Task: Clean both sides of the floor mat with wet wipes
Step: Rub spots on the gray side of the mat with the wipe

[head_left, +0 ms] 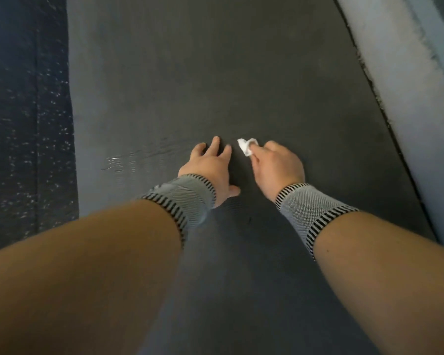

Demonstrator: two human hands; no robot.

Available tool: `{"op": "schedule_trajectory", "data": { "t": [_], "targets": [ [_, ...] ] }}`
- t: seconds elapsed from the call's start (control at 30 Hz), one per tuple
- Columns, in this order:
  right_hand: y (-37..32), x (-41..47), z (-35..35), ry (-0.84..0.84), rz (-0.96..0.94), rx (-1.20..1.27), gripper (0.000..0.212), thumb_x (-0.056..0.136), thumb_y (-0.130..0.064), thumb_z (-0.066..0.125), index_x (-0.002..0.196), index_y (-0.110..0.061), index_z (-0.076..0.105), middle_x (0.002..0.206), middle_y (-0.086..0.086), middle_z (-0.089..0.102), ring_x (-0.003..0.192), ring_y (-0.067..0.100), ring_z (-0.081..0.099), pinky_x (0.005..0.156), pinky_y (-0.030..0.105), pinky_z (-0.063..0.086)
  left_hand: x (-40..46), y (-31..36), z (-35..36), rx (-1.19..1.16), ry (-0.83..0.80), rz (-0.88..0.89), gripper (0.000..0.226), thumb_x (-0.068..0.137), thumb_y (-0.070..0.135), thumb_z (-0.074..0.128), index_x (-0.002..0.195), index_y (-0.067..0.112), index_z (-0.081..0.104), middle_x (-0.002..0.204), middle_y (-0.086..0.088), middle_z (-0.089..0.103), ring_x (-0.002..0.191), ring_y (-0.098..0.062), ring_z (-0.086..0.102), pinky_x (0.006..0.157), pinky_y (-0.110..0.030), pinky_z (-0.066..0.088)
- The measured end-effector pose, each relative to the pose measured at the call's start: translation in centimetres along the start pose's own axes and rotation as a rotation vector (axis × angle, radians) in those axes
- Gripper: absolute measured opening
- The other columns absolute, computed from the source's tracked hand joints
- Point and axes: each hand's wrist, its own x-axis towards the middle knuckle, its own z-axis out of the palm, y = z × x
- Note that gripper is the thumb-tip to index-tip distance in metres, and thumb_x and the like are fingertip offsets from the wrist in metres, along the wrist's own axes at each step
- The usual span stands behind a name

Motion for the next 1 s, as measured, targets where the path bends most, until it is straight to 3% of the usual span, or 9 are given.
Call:
{"op": "schedule_trajectory", "data": {
  "t": [0.1, 0.27, 0.37, 0.43, 0.57, 0.63, 0.77, 0.83, 1.0],
  "targets": [
    [-0.8, 0.0, 0.1, -0.009, 0.028, 0.001, 0.022, 0.092, -0.022, 0.052, 0.110, -0.019, 0.065, 0.077, 0.004, 0.050, 0.072, 0.027, 0.053, 0.055, 0.029, 0.032, -1.3, -6.3, -0.6, 0.010, 0.124, -0.112, 0.104, 0.077, 0.056, 0.071, 0.154, 0.019, 0.012, 0.162, -0.003, -0.003, 0.146, -0.029, 0.012, 0.117, -0.043, 0.023],
    [-6.5, 0.1, 1.8, 0.026, 0.297, 0.039, 0.025, 0.087, -0.014, 0.050, 0.109, -0.021, 0.058, 0.092, 0.007, 0.059, 0.090, 0.029, 0.057, 0.064, 0.030, 0.032, -2.9, -11.3, 2.0, 0.040, -0.025, -0.223, 0.115, 0.077, 0.068, 0.063, 0.154, 0.014, -0.004, 0.161, -0.007, -0.011, 0.148, -0.033, -0.001, 0.121, -0.039, 0.010],
    [-14.0, -0.4, 3.2, -0.165, -0.042, 0.174, 0.033, 0.091, -0.017, 0.043, 0.121, -0.023, 0.054, 0.106, 0.006, 0.061, 0.100, 0.028, 0.054, 0.075, 0.035, 0.043, -3.2, -11.6, 2.1, -0.016, 0.016, -0.192, 0.116, 0.076, 0.069, 0.063, 0.154, 0.018, -0.005, 0.162, -0.003, -0.013, 0.148, -0.031, -0.003, 0.121, -0.039, 0.012],
    [-13.5, 0.1, 2.9, -0.188, -0.149, 0.098, 0.037, 0.091, -0.016, 0.042, 0.124, -0.025, 0.055, 0.106, 0.006, 0.062, 0.100, 0.029, 0.054, 0.077, 0.036, 0.045, -3.3, -11.9, 2.2, -0.028, 0.034, -0.179, 0.114, 0.077, 0.069, 0.062, 0.154, 0.020, -0.006, 0.161, 0.000, -0.015, 0.148, -0.028, -0.005, 0.120, -0.040, 0.015],
    [-4.9, 1.2, 0.9, -0.009, 0.350, -0.138, 0.026, 0.092, -0.018, 0.042, 0.110, -0.014, 0.060, 0.098, 0.016, 0.063, 0.092, 0.036, 0.057, 0.065, 0.035, 0.038, -3.5, -11.9, 2.5, -0.074, 0.042, -0.198, 0.113, 0.076, 0.070, 0.062, 0.153, 0.027, -0.009, 0.160, 0.008, -0.020, 0.148, -0.024, -0.010, 0.116, -0.044, 0.025],
    [-5.8, 1.0, 1.3, 0.035, 0.439, -0.136, 0.026, 0.094, -0.020, 0.041, 0.112, -0.011, 0.058, 0.098, 0.017, 0.062, 0.091, 0.036, 0.057, 0.066, 0.036, 0.039, -3.5, -11.9, 2.6, -0.079, 0.043, -0.200, 0.113, 0.077, 0.069, 0.062, 0.153, 0.027, -0.010, 0.159, 0.008, -0.021, 0.148, -0.024, -0.010, 0.115, -0.045, 0.027],
    [-16.5, 0.5, 4.4, -0.096, -0.030, 0.119, 0.029, 0.097, -0.024, 0.038, 0.119, -0.018, 0.056, 0.101, 0.010, 0.064, 0.095, 0.031, 0.057, 0.072, 0.037, 0.044, -3.8, -12.1, 2.7, -0.091, 0.073, -0.165, 0.112, 0.077, 0.069, 0.060, 0.154, 0.026, -0.009, 0.160, 0.006, -0.018, 0.148, -0.023, -0.010, 0.115, -0.042, 0.025],
    [-16.5, 1.0, 4.4, -0.142, -0.162, 0.073, 0.030, 0.095, -0.025, 0.041, 0.120, -0.020, 0.057, 0.100, 0.009, 0.064, 0.095, 0.031, 0.056, 0.069, 0.036, 0.041, -3.8, -12.1, 2.7, -0.105, 0.086, -0.158, 0.112, 0.077, 0.070, 0.061, 0.154, 0.026, -0.007, 0.161, 0.007, -0.016, 0.148, -0.023, -0.009, 0.115, -0.041, 0.026],
    [-9.9, 1.1, 2.8, 0.010, 0.273, -0.080, 0.027, 0.090, -0.018, 0.048, 0.115, -0.015, 0.059, 0.095, 0.013, 0.063, 0.090, 0.034, 0.055, 0.063, 0.032, 0.028, -3.6, -12.1, 2.8, -0.105, 0.062, -0.192, 0.111, 0.077, 0.069, 0.062, 0.153, 0.028, -0.009, 0.159, 0.009, -0.020, 0.147, -0.023, -0.011, 0.112, -0.043, 0.030]
  ]
}}
